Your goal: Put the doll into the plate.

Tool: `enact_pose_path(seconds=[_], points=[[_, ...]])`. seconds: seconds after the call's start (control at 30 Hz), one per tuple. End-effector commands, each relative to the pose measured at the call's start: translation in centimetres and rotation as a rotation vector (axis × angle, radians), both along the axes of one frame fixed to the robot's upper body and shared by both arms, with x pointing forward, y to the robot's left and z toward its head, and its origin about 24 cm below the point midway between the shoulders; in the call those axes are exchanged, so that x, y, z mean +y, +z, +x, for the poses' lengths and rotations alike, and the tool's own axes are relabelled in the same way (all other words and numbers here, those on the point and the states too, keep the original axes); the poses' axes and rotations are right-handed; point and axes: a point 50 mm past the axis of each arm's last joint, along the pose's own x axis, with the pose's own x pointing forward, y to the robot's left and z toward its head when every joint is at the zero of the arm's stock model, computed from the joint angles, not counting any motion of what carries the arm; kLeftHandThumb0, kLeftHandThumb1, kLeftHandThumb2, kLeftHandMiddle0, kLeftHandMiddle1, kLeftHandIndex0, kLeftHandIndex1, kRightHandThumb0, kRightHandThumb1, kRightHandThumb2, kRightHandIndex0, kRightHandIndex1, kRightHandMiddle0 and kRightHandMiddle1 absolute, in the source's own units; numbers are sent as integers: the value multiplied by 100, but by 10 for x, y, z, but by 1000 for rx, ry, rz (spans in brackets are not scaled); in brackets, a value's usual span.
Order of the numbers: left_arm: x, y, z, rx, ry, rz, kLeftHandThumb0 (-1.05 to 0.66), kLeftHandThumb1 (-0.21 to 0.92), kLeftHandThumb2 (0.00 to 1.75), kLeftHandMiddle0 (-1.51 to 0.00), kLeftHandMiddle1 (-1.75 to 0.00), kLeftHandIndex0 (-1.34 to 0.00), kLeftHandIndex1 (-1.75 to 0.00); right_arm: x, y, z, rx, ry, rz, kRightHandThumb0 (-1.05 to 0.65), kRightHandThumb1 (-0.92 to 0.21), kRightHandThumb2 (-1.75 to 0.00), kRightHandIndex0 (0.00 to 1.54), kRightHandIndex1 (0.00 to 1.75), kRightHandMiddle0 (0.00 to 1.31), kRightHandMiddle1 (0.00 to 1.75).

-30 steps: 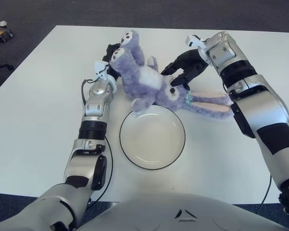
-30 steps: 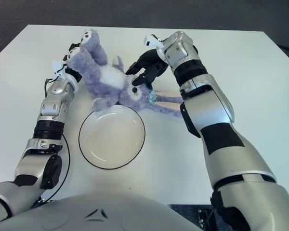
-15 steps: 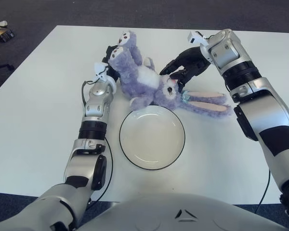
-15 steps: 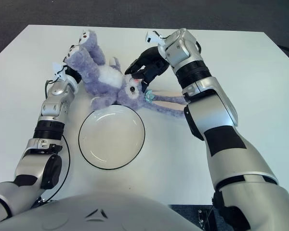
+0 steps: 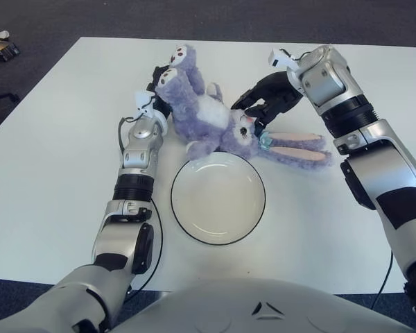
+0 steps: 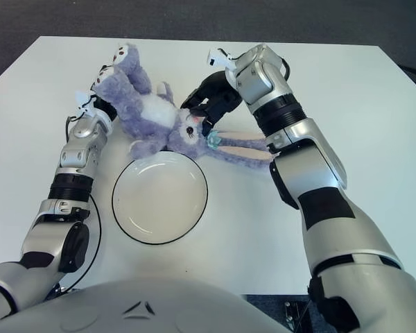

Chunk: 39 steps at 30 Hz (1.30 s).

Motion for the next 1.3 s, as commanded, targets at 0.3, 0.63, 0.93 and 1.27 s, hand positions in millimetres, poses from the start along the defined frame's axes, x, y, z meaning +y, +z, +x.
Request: enact_pose_path(seconds=[0.3, 0.63, 0.93, 1.27], points=[[-2, 4, 1, -15, -1, 9, -49, 83, 78, -20, -125, 0, -117, -7, -33, -7, -52, -9, -10, -101, -92, -77, 14, 140, 0, 18], [-3, 4, -1, -13, 7, 19, -49, 82, 77, -21, -126, 0, -117, -3, -28, -12, -463, 96, -30, -101, -92, -66, 12, 96, 0, 28], [-4, 3, -2, -19, 9, 28, -50, 82, 77, -18, -125, 0, -115, -4, -24, -32, -822, 111, -85, -98, -92, -67, 27, 85, 0, 35], [-3, 2, -1, -14, 12, 47, -52, 83, 75, -18, -124, 0, -109, -13, -27, -38, -1077, 26, -54, -104, -92, -70, 11, 117, 0, 64]])
